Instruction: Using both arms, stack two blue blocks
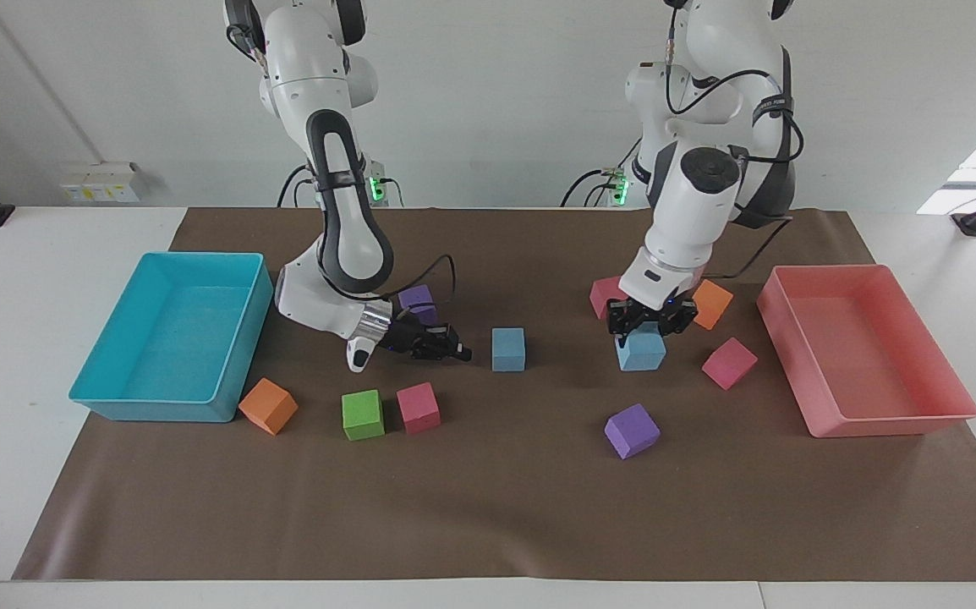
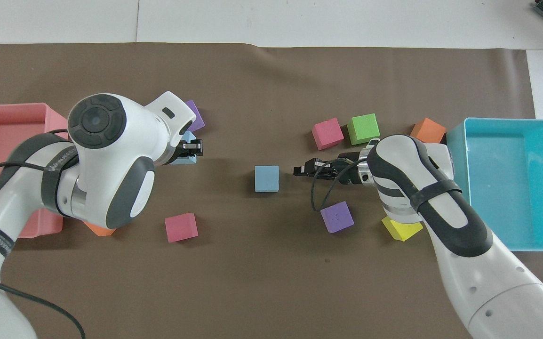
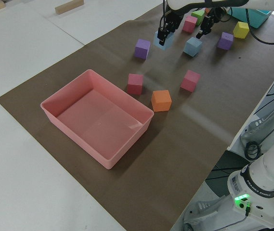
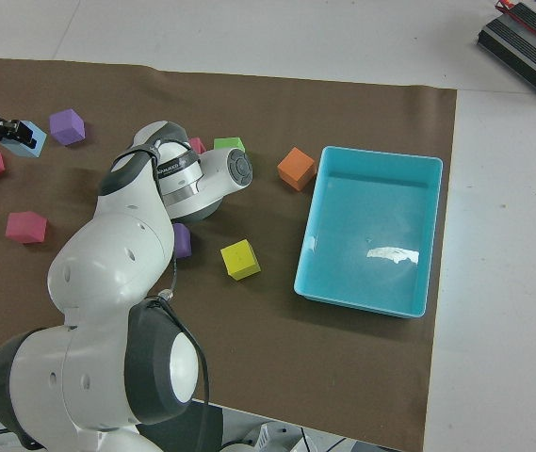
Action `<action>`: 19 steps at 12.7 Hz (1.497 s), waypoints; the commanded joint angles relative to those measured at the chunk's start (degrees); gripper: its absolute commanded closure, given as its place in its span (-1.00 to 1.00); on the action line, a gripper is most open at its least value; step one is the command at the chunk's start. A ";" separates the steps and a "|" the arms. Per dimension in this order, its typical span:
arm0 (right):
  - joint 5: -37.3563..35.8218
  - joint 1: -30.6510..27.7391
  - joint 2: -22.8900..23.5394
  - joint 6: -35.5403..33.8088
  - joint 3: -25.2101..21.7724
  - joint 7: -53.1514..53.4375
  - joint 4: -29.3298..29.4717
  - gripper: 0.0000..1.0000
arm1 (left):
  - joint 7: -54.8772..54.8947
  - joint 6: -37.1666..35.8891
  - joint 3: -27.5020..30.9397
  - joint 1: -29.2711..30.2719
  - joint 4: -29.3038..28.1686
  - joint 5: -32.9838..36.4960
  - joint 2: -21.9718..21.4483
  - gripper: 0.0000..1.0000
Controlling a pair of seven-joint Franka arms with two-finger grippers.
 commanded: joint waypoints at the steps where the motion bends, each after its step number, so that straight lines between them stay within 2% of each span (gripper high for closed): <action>1: 2.09 0.00 -0.30 1.21 0.37 -1.83 -0.22 1.00 | -6.53 -1.89 0.97 -5.08 2.57 1.30 0.99 1.00; 6: 1.83 0.00 -0.21 1.13 0.28 -1.83 -0.22 1.00 | -14.28 -0.66 0.96 -11.94 6.44 1.39 5.56 1.00; 15: 1.65 -0.17 -0.21 0.69 0.28 -2.01 -0.31 1.00 | -18.06 1.98 0.88 -16.95 7.32 1.21 8.64 1.00; 19: 1.65 -0.43 -0.21 0.33 0.28 -1.92 -0.31 1.00 | -18.60 2.59 0.88 -17.31 7.23 1.39 9.43 1.00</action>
